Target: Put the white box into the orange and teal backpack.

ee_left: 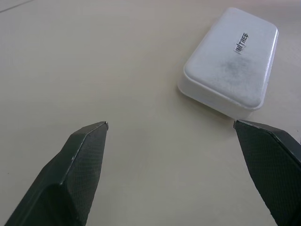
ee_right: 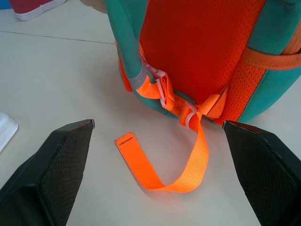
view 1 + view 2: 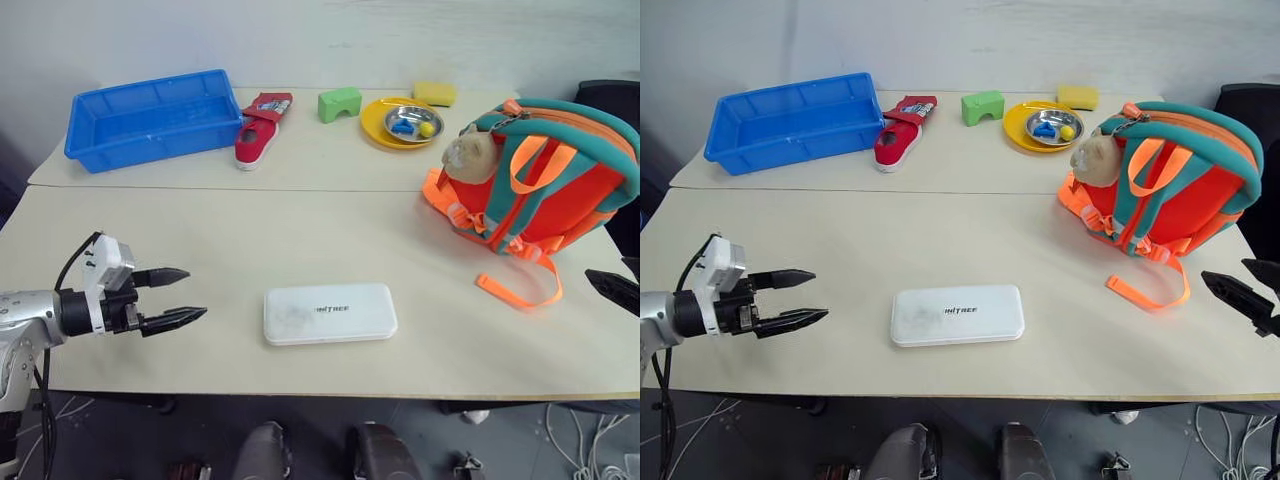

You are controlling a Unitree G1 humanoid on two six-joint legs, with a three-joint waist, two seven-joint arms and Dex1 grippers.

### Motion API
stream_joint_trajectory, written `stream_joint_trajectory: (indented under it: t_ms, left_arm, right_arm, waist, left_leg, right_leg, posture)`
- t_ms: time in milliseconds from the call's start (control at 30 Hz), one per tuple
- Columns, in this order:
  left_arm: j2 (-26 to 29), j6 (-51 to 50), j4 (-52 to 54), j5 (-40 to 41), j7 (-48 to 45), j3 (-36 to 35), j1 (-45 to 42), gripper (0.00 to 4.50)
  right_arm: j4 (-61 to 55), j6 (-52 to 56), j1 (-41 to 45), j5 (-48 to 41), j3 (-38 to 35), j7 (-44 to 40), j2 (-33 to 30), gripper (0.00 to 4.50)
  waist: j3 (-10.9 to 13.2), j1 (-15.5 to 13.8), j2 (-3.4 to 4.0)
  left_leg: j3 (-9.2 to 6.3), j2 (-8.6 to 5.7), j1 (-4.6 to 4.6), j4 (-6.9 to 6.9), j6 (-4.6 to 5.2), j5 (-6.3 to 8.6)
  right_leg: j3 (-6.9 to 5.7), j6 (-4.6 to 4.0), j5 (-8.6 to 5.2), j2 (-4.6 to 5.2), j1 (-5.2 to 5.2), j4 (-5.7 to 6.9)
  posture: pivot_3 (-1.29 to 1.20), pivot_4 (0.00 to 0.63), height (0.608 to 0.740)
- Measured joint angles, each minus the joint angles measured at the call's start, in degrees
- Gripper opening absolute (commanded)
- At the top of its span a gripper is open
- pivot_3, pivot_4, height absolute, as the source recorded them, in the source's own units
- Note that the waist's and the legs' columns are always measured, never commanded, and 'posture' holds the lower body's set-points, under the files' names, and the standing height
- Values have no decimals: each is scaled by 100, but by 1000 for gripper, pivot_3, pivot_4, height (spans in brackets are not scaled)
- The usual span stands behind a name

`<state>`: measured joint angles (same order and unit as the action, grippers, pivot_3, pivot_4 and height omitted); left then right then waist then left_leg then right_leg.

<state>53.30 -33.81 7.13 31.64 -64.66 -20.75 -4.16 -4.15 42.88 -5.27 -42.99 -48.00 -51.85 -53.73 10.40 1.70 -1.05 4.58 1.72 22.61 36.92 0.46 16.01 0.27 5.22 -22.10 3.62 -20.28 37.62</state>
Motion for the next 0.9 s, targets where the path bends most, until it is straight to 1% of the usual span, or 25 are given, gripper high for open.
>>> stream_joint_trajectory:
  t_ms: [100,200,267,467,533,600,667,700,800,900]
  left_arm:
    - [44,-40,74,101,-53,-12,1,4500]
    - [-115,-283,145,321,178,-65,-162,4500]
    - [-119,-398,171,391,303,-68,-193,4500]
    - [4,-446,171,377,337,-54,-194,4500]
    - [32,-446,169,367,316,87,-272,4500]
    - [31,-386,178,294,269,395,-450,4109]
    - [22,-218,253,140,164,810,-504,3651]
    - [-4,-95,289,-7,89,1097,-530,3333]
    - [-89,131,291,-303,12,1629,-692,2419]
    - [-89,344,220,-526,-144,1950,-925,1459]
  right_arm:
    - [0,95,60,-17,33,44,0,4464]
    - [-21,103,58,1,70,51,0,4464]
    - [-91,93,-9,41,126,33,0,4464]
    - [-287,36,-138,285,452,16,-1,4464]
    - [-504,-41,-133,423,680,14,-67,4464]
    - [-805,-126,-53,605,1026,17,-259,4099]
    - [-1098,-165,154,653,1312,23,-355,3579]
    - [-1249,-164,249,666,1496,18,-405,3244]
    - [-1644,-163,296,699,1939,-109,-510,2209]
    - [-1984,-186,473,728,2467,-319,-632,1159]
  waist:
    - [0,0,1]
    - [1,-13,1]
    - [1,-8,1]
    - [1,9,2]
    - [3,6,5]
    - [3,4,7]
    - [3,6,7]
    - [3,3,7]
    - [4,-11,6]
    - [4,-12,6]
  left_leg:
    - [0,0,0,-4,-1,0]
    - [0,0,2,-2,-1,1]
    - [0,0,2,-2,-1,1]
    - [0,1,2,-4,-2,0]
    - [0,1,1,-3,-2,0]
    - [1,0,1,-2,-3,0]
    - [1,0,1,-3,-4,0]
    - [1,0,3,-3,-6,1]
    - [0,2,29,3,-16,-5]
    - [0,0,38,18,-19,-10]
  right_leg:
    - [0,-1,0,0,-2,-1]
    - [-1,-1,0,0,-2,-1]
    - [0,-1,0,0,-2,-1]
    - [1,-1,0,-3,-4,-1]
    - [1,-1,0,-2,-4,0]
    - [1,-1,0,-2,-4,2]
    - [2,-1,0,-2,-4,1]
    - [2,-1,0,-3,-5,-1]
    - [0,-1,0,-8,-31,2]
    - [-1,0,0,-6,-33,6]
  posture:
    - [0,150,740]
    - [0,150,740]
    - [0,150,740]
    - [0,150,740]
    - [0,150,740]
    - [0,150,740]
    - [0,150,740]
    - [0,150,740]
    - [0,150,740]
    - [0,150,740]
